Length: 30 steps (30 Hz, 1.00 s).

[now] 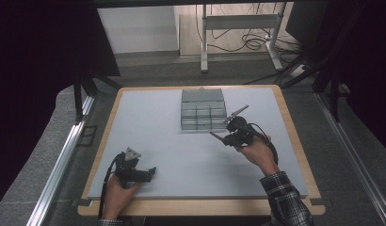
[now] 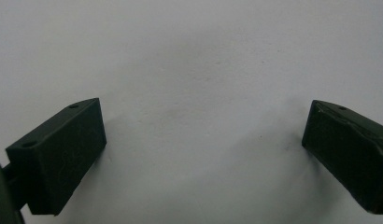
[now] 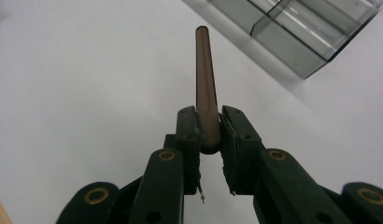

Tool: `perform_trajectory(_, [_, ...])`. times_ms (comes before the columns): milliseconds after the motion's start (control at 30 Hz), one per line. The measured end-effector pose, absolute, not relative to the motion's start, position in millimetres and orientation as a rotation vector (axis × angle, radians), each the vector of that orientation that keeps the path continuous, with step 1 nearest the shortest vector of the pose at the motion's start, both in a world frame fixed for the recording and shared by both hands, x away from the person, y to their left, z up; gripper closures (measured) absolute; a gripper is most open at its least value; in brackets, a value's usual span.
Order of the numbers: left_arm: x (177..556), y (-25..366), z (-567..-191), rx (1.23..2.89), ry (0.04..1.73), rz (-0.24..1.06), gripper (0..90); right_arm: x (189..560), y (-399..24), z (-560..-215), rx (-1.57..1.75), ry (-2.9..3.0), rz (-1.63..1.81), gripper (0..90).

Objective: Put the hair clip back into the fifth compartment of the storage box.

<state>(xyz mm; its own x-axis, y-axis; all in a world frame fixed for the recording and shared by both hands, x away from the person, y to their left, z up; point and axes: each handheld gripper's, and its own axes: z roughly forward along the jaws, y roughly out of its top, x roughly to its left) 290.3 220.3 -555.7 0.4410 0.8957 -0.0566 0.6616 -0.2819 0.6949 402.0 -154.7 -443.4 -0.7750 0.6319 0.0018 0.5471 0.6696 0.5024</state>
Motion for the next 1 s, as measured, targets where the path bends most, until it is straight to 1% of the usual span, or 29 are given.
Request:
perform_trajectory(267, [290.3,220.3,-555.7,2.040,1.302,0.460,0.0,405.5,-151.8,-437.6,0.979,2.666,0.782,76.4])
perform_trajectory(1000, [290.3,220.2,-555.8,2.040,1.303,0.460,0.1,429.8,-141.0,-443.1,1.038,2.549,0.879,76.4])
